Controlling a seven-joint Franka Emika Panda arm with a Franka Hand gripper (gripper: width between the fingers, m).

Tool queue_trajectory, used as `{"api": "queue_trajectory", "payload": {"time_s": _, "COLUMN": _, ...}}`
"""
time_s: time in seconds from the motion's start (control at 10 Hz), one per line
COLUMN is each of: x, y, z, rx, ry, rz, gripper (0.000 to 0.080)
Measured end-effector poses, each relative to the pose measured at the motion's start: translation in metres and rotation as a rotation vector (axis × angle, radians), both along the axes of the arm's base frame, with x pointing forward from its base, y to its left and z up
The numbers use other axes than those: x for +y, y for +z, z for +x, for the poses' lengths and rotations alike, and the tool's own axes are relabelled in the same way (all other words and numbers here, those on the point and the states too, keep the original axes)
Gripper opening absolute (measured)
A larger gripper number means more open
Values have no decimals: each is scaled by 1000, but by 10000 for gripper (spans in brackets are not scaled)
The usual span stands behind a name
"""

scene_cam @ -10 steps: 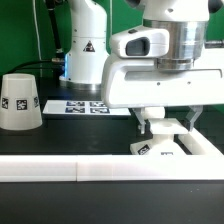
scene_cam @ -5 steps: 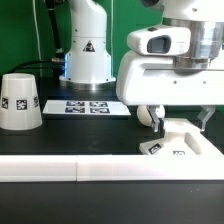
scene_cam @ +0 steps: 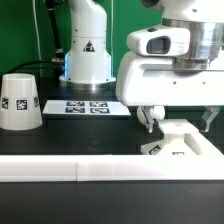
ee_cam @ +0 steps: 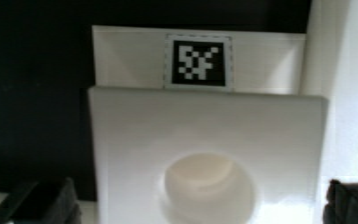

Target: Assemble lamp

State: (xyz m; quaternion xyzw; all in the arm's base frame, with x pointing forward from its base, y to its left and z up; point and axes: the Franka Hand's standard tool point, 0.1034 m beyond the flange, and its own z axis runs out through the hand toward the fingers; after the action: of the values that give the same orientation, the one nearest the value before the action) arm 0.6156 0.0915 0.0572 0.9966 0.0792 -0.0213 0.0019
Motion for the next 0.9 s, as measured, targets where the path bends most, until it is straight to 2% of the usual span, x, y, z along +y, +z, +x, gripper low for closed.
{"api": "queue_trajectory", "payload": {"time_s": 0.1, "x": -2, "y": 7, "z": -7, "rx": 2, "ry": -40, "rz": -3, "gripper": 698}}
{"api": "queue_trajectory", "payload": {"time_s": 0.3, "x": 6, "y": 22, "z": -29, "rx": 18, "ry": -45, "rz": -5, "gripper": 699}}
{"api": "queue_trajectory", "payload": {"time_s": 0.5, "x": 9, "y": 36, "z": -63, "rx": 32, "ry": -60, "rz": -10, "gripper": 699}}
{"api": "queue_trajectory", "payload": {"time_s": 0.7, "x": 4, "y": 37, "z": -95, "rx": 61, "ry": -75, "rz": -18, "gripper": 699}}
{"api": "queue_trajectory", "payload": {"time_s": 0.9, "x": 3, "y": 25, "z": -115, "rx": 46, "ry": -80, "rz": -18, "gripper": 699}}
